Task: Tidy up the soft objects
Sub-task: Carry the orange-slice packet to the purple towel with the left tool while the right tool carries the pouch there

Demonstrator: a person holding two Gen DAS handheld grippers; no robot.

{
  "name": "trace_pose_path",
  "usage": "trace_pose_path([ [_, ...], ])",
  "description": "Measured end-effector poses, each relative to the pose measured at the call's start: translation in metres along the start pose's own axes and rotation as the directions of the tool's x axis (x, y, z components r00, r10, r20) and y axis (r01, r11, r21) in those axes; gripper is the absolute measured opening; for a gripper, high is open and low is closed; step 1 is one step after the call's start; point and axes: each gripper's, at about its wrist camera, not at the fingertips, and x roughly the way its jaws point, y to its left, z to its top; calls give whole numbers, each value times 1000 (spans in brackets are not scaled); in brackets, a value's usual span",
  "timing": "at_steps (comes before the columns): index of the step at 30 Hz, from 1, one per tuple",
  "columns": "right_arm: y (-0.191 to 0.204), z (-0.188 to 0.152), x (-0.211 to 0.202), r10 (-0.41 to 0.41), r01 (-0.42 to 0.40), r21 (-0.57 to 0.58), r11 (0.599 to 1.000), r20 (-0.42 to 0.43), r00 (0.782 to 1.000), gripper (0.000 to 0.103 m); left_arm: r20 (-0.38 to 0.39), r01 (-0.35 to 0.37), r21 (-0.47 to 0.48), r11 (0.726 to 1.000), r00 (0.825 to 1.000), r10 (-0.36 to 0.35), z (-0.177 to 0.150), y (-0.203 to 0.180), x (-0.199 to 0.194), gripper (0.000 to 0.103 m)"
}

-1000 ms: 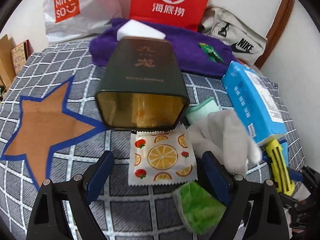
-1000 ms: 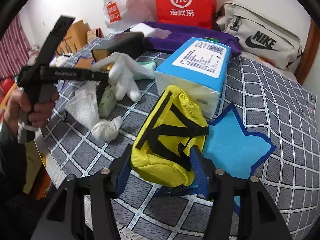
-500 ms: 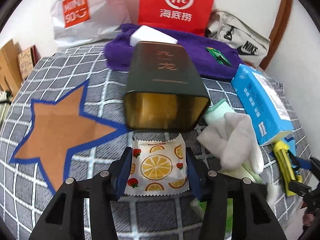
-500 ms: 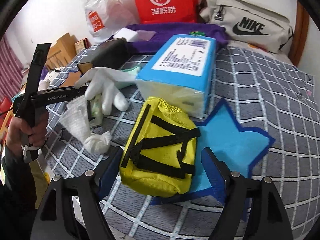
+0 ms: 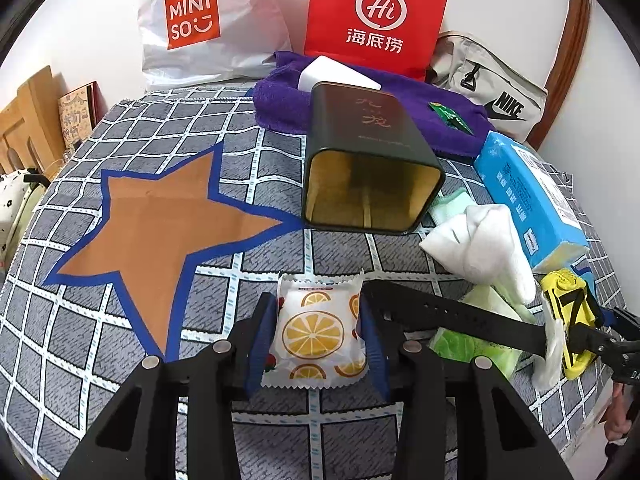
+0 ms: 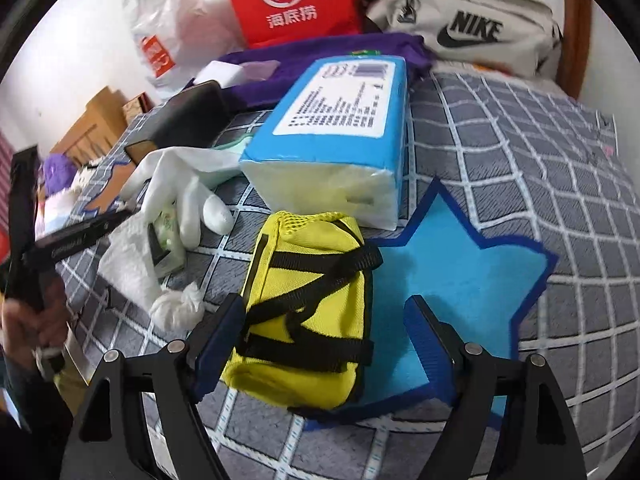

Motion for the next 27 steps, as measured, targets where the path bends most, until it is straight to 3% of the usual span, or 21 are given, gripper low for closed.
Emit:
trace_pose_path([
  [4, 17, 1, 10, -53, 53, -42, 998, 13, 999, 85, -4, -14, -5, 1000, 1000, 14, 0, -2, 0, 40],
  [8, 41, -8, 15, -153, 158, -196, 968, 41, 987, 68, -6, -12, -13, 1000, 1000, 12, -1, -3, -2, 40],
  [12, 36, -7, 7, -121, 127, -167, 978, 47, 992, 61, -1, 5, -20, 1000, 1000, -5, -1, -4, -8, 39],
  [27, 29, 12, -58, 35, -6, -183, 983, 152, 988, 60, 76, 16, -63, 998, 997, -11, 23, -3, -53, 39],
])
